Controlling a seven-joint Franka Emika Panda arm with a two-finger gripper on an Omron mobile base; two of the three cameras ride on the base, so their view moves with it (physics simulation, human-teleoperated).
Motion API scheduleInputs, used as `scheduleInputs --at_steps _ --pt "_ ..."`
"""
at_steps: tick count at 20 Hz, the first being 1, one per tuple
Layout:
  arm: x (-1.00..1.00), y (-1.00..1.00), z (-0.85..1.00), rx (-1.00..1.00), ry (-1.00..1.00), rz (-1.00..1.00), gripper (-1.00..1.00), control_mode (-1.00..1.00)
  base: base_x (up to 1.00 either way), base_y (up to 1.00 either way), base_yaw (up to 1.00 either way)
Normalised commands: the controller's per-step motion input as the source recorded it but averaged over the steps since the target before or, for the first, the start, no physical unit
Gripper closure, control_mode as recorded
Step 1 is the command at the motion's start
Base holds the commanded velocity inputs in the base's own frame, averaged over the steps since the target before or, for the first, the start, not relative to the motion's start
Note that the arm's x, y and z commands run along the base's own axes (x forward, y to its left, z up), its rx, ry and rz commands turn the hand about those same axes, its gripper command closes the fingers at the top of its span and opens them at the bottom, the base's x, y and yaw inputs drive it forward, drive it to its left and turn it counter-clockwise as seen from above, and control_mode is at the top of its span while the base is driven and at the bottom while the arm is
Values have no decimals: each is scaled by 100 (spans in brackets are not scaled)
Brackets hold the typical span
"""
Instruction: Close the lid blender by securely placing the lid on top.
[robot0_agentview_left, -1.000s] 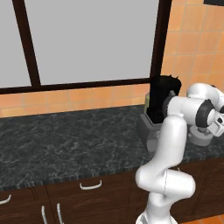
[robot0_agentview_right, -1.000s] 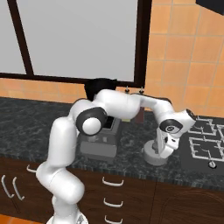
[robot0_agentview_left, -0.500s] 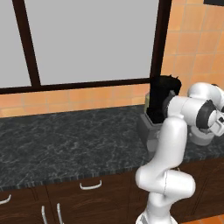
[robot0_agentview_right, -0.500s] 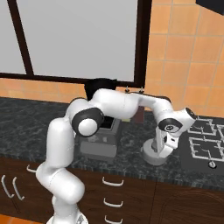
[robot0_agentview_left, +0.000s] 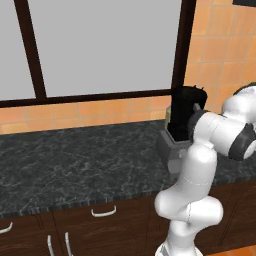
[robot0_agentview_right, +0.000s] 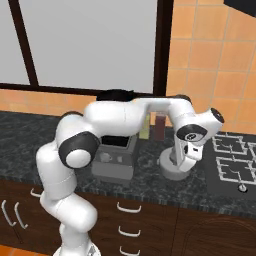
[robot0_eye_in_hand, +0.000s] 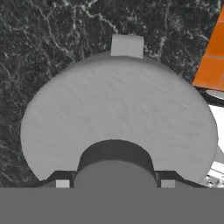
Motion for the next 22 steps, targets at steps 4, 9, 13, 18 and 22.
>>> scheduleInputs --at_steps 4,9,13,18,22 --pt "-62 47 100 -11 -30 4 100 -100 0 0 0" --pt "-49 42 100 -12 -30 7 100 -100 0 0 0" --pt "-44 36 100 -12 -26 5 100 -100 0 0 0" --pt "-35 30 100 -14 -25 6 100 -100 0 0 0" --pt "-7 26 100 -16 -22 7 100 -100 0 0 0"
